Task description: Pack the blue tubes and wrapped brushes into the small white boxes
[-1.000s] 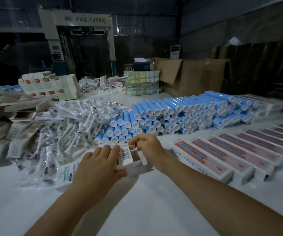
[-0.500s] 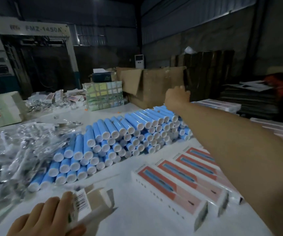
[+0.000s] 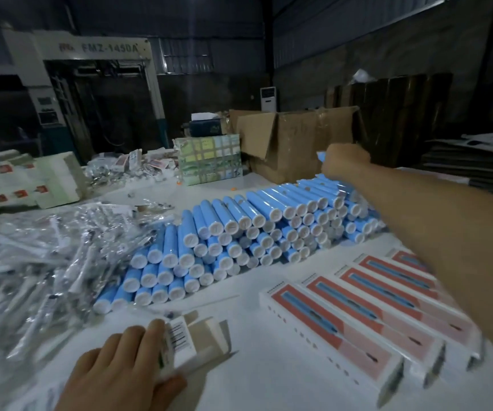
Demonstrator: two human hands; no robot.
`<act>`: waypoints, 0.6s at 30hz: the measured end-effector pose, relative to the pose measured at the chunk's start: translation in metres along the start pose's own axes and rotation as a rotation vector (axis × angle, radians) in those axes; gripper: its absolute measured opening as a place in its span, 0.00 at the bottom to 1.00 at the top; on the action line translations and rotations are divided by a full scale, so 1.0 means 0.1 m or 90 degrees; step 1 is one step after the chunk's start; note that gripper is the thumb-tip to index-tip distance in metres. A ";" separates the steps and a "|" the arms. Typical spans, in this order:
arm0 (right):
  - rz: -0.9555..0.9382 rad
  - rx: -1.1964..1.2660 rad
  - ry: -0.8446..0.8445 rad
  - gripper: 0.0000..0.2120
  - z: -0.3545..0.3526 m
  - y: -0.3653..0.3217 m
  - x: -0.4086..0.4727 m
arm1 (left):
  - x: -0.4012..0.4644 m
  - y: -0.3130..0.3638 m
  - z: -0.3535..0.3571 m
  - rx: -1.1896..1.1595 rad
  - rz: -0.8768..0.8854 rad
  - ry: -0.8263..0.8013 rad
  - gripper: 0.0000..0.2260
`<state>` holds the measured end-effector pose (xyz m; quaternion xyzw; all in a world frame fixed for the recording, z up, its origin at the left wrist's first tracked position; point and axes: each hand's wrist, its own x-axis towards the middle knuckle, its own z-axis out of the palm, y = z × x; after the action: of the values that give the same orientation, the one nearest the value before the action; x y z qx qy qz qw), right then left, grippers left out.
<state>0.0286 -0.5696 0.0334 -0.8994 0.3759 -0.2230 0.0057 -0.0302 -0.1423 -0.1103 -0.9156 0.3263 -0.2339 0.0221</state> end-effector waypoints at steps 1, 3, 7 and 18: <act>-0.018 0.112 0.019 0.17 -0.11 -0.09 -0.07 | 0.00 0.00 -0.03 -0.003 0.004 0.050 0.37; -0.055 0.403 0.025 0.17 -0.31 -0.33 -0.33 | 0.00 0.05 -0.09 0.023 0.012 0.063 0.31; -0.029 0.930 -0.086 0.22 -0.54 -0.77 -1.22 | -0.09 0.15 -0.21 -0.014 -0.029 -0.054 0.32; 0.111 1.173 -0.164 0.48 0.05 -0.93 -2.73 | -0.31 0.02 -0.21 -0.044 -0.086 0.067 0.33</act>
<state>-0.0751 -0.3180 -0.0630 -0.5262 0.1135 -0.3306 0.7752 -0.0619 -0.1228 -0.1046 -0.9221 0.2727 -0.2713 -0.0422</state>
